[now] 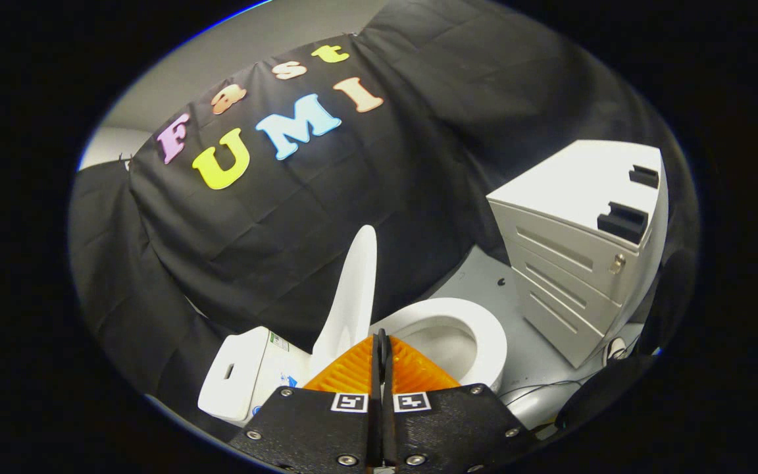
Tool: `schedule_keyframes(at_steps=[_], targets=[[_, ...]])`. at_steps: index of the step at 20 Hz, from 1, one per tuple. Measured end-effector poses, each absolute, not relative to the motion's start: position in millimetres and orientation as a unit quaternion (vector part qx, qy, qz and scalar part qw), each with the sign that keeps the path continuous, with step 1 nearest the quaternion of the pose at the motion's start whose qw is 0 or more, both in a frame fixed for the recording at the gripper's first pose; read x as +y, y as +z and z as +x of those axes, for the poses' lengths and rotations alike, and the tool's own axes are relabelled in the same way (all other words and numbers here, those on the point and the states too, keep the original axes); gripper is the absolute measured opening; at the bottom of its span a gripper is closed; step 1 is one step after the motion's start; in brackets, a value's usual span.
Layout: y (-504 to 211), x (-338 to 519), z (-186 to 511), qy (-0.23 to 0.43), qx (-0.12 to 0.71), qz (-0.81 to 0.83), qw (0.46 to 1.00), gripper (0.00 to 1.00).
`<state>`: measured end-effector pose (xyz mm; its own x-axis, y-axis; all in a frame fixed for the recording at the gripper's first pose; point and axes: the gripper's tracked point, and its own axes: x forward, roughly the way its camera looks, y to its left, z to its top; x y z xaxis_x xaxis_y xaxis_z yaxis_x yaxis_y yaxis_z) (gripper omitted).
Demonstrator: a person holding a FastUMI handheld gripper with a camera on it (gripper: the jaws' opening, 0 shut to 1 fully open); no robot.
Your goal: Open the toilet lid.
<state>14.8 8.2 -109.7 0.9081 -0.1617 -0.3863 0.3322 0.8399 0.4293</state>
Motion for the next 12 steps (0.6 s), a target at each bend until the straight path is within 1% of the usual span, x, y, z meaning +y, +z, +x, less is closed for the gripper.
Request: schedule_keyframes(at_steps=[7,12], targets=[[-66.5,51.4,26.6,-0.122,0.162,0.13,0.971,0.0],[-35.2,95.5,33.3,-0.102,0.148,0.076,0.981,0.0]])
